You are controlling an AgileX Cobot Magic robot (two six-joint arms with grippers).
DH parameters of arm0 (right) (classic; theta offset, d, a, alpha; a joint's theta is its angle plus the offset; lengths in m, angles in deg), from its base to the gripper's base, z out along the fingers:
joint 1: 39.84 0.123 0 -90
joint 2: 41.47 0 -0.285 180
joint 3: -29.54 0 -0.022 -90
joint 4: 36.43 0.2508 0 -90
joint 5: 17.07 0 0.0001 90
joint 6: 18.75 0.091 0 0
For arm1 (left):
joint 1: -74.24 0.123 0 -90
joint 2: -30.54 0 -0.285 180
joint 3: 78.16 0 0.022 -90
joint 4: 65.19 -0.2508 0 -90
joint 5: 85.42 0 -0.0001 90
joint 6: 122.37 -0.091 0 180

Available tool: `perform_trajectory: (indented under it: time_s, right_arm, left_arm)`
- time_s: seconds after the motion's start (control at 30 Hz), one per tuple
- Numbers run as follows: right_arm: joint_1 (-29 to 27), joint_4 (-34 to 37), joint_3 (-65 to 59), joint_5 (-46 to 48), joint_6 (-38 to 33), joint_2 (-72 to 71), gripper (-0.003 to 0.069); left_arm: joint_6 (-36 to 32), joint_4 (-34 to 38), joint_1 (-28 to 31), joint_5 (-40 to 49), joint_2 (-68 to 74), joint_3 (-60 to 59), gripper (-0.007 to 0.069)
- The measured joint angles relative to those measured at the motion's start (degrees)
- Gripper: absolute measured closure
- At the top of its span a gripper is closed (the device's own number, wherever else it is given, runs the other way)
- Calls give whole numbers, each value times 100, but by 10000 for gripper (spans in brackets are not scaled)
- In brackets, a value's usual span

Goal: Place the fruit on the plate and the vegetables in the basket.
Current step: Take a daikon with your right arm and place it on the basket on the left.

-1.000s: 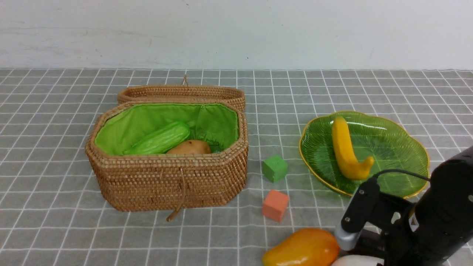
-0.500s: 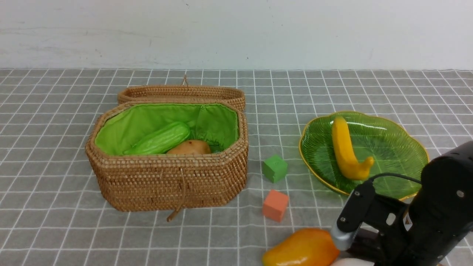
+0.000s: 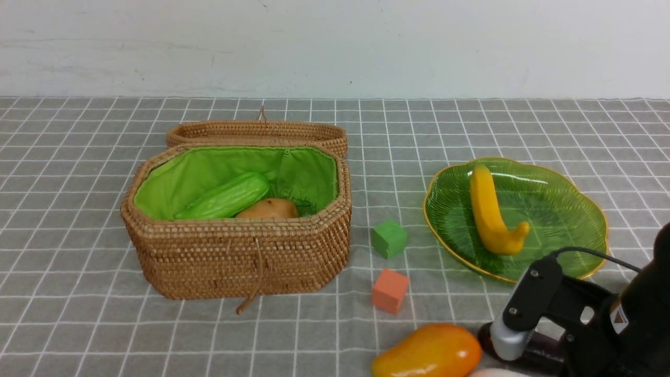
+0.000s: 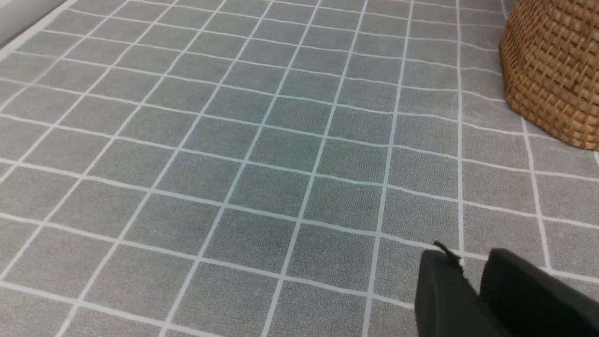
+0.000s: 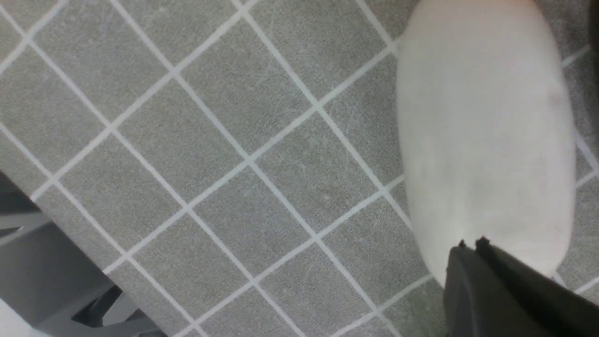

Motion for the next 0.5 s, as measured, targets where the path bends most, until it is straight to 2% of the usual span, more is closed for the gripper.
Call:
perform_trajectory:
  time_s: [0.2,0.33,0.37,0.4,0.43,0.5]
  right_arm:
    - [0,59,0,-162,-8,-19,674]
    - [0,59,-7,-458,-8,-19,633]
    - [0,59,-7,-554,-8,-19,595]
    - [0,59,-7,-565,-8,-19,589]
    - [0,59,-7,-618,-8,-19,519]
    - [0,64,-14,-671,-8,-19,445]
  left_arm:
    - [0,0,0,0,0,0,488]
    - [0,0,0,0,0,0,482]
    - [0,0,0,0,0,0,480]
    - [0,0,0,0,0,0,480]
    - [0,0,0,0,0,0,480]
    - [0,0,0,0,0,0,480]
